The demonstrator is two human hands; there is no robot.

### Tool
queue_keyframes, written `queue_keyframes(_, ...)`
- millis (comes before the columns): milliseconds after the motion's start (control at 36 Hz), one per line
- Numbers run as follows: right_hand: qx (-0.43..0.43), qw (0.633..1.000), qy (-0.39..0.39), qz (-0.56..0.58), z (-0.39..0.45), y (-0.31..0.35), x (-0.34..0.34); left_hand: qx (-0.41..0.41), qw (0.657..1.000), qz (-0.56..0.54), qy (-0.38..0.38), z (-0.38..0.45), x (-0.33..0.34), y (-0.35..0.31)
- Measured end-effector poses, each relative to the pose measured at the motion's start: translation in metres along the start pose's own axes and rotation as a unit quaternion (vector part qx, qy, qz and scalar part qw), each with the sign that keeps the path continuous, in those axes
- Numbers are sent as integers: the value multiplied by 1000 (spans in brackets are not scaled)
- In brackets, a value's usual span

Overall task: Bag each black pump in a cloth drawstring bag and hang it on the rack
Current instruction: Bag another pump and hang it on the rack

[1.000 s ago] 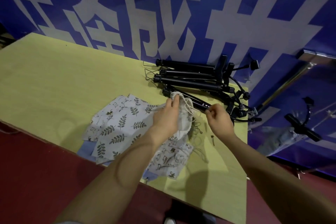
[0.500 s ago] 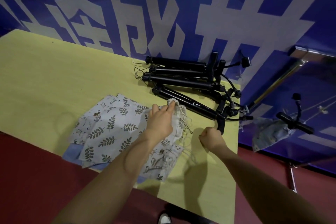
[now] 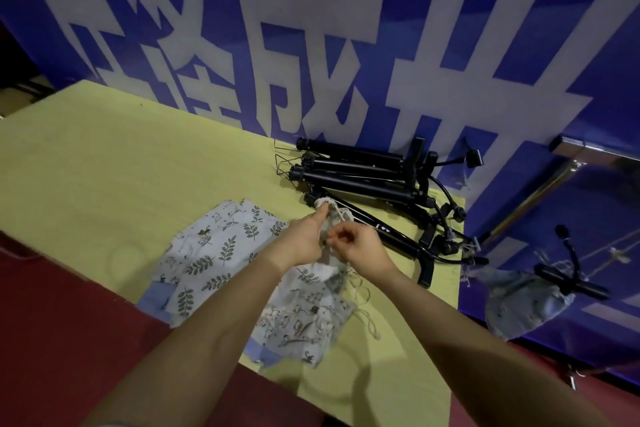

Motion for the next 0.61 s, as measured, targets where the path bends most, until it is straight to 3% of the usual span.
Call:
queue_keyframes(167, -50, 998, -25, -24, 12, 14, -6, -11, 998, -40, -40, 4, -11, 3)
queue_keyframes(278, -90, 986, -80, -117, 33, 23, -21, -23, 996, -46, -76, 15, -19, -2)
queue_keyframes(389, -72, 969, -90, -219, 61, 31, -42, -55, 991, -22, -116, 30, -31, -8)
queue_keyframes(611, 23, 880, -28, -473, 112, 15, -76, -103, 986, -2, -130, 63, -35, -13)
Point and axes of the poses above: each hand's wrist, its own z-axis towards the middle knuckle, its own x-axis out of the palm, y = z × x, the point moved 2 cm from there along z, towards the middle knuckle, and after that the axes turned 14 degrees about z, right-handed, at the moved point
